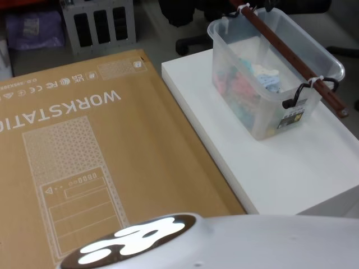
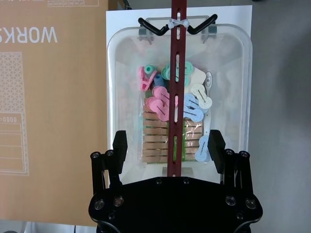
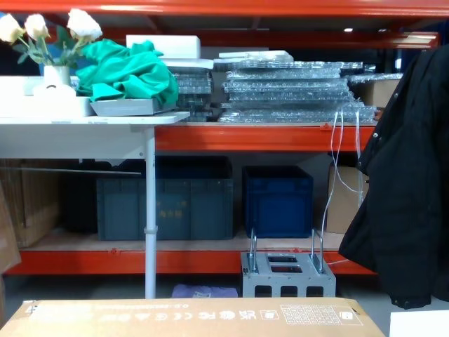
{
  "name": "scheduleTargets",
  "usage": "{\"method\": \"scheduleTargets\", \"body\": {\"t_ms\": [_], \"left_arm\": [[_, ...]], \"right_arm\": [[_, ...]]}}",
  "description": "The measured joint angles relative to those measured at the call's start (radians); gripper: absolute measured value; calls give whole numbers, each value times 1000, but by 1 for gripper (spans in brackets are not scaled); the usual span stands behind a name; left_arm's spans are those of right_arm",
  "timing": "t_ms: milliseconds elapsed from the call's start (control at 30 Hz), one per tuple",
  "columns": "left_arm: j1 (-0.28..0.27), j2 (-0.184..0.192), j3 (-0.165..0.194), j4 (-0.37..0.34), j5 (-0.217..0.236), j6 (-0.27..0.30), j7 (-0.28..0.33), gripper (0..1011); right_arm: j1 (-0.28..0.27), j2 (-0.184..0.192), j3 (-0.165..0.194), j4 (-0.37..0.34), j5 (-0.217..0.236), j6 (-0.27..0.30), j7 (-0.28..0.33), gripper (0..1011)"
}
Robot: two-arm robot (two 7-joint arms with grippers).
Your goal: Use one hand to grasp the basket and place it at the designated location.
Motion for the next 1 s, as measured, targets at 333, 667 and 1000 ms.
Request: {"method": "scheduleTargets", "body": {"t_ms": [333, 667, 1000], "left_arm": [[0, 0, 0, 0, 0, 0, 0, 0], [0, 0, 0, 0, 0, 0, 0, 0], [0, 0, 0, 0, 0, 0, 0, 0]], "right_arm": [[0, 0, 0, 0, 0, 0, 0, 1000], [0, 0, 0, 0, 0, 0, 0, 1000], [5, -24, -13, 40, -14, -10, 18, 1000]]}}
